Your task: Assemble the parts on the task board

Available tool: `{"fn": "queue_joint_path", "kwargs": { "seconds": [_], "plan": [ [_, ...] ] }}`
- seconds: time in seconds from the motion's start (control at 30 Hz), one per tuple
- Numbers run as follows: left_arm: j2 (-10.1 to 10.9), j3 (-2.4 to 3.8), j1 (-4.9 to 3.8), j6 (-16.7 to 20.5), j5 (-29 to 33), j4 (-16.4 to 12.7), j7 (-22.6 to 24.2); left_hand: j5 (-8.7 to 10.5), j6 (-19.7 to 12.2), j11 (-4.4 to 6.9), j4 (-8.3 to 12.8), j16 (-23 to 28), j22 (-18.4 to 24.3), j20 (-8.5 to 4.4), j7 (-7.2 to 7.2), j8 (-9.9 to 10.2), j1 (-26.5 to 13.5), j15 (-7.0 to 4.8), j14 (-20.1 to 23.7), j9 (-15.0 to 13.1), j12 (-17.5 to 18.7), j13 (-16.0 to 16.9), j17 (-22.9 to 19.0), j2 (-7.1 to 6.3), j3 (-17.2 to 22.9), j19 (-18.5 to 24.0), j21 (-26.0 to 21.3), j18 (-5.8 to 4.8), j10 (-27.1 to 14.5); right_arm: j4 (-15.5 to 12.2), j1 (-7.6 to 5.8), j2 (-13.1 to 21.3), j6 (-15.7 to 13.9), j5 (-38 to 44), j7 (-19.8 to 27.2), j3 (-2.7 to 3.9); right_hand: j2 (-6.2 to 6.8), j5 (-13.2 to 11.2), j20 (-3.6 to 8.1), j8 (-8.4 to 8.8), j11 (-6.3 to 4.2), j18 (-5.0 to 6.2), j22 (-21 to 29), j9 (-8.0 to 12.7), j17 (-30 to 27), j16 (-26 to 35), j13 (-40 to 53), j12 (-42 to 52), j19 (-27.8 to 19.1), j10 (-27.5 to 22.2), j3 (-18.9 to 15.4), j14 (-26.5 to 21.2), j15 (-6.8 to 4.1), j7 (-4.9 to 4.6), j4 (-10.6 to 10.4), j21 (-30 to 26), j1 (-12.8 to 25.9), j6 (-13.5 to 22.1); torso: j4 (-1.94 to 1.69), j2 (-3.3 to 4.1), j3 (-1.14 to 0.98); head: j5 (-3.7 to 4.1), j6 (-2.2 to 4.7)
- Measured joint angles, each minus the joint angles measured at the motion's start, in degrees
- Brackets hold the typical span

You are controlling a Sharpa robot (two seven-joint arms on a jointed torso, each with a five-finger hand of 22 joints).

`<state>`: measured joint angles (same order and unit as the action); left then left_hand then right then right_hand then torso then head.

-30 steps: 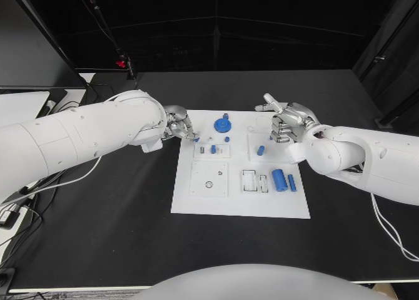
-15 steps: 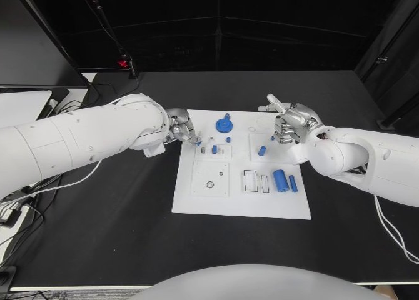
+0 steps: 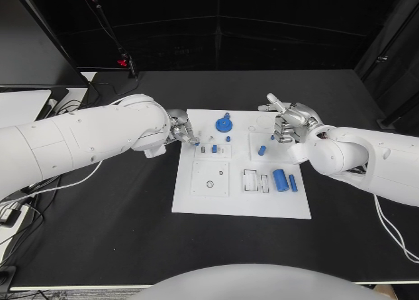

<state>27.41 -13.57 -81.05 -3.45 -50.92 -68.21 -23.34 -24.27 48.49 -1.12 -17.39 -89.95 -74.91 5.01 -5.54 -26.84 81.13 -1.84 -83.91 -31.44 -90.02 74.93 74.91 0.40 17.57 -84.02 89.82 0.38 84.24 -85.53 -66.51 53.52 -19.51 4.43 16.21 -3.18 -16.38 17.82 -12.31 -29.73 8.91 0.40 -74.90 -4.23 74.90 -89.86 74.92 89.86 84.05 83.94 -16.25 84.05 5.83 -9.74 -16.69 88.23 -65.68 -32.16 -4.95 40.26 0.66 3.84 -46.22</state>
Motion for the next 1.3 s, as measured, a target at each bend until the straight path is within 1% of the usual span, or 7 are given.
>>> {"fn": "queue_joint_path", "kwargs": {
  "seconds": [0.4, 0.97, 1.3],
  "plan": [
    [-0.4, -0.01, 0.20, 0.8, 0.1, -0.4, -2.2, 0.00, 0.1, 0.00, 0.0, 0.0, 0.0, 0.00, -0.09, 0.0, 0.0, 0.00, 0.0, -0.1, 0.0, 0.0, 0.0, 0.02, 0.0, 0.0, 0.0, 0.00, 0.0, 0.0, 0.00, 0.0, 0.0, 0.0, 0.0, 0.00, 0.00, 0.0, 0.00, 0.00, 0.00, 0.00, 0.0, 0.0, 0.0, 0.0, 0.0, 0.0, 0.0, 0.0, 0.0, 0.0, 0.00, 0.00, 0.0, 0.0, 0.0, 0.0, -0.03, -0.01, -0.01, -0.07, -0.22],
    [-1.5, -0.01, 0.40, 1.0, 0.5, -0.5, -2.5, -0.22, 0.1, 0.00, 0.0, 0.0, 0.0, 0.00, -0.09, 0.1, 0.2, 0.00, 0.0, -0.1, 0.0, 0.0, 0.0, 0.18, 0.0, 0.0, 0.0, 0.00, 0.0, 0.0, 0.00, 0.0, 0.0, 0.0, 0.0, 0.00, 0.00, 0.0, 0.00, 0.00, 0.00, 0.00, 0.0, 0.0, 0.0, 0.0, 0.0, 0.0, 0.0, 0.0, 0.0, 0.0, 0.00, 0.00, 0.0, 0.0, 0.0, 0.0, 0.00, -0.02, -0.03, 0.15, -0.49],
    [-1.9, -0.01, 0.61, 0.8, 0.6, 0.1, -3.3, -0.22, 0.1, 0.00, 0.0, 0.0, 0.0, 0.00, -0.09, 0.1, 0.3, 0.00, 0.0, -0.1, 0.0, 0.0, 0.0, 0.26, 0.0, 0.0, 0.0, 0.00, 0.0, 0.0, 0.00, 0.0, 0.0, 0.0, 0.0, 0.00, 0.00, 0.0, 0.00, 0.00, 0.00, 0.00, 0.0, 0.0, 0.0, 0.0, 0.0, 0.0, 0.0, 0.0, 0.0, 0.0, 0.00, 0.00, 0.0, 0.0, 0.0, 0.0, -0.01, -0.02, -0.03, 0.15, -0.69]
  ]
}}
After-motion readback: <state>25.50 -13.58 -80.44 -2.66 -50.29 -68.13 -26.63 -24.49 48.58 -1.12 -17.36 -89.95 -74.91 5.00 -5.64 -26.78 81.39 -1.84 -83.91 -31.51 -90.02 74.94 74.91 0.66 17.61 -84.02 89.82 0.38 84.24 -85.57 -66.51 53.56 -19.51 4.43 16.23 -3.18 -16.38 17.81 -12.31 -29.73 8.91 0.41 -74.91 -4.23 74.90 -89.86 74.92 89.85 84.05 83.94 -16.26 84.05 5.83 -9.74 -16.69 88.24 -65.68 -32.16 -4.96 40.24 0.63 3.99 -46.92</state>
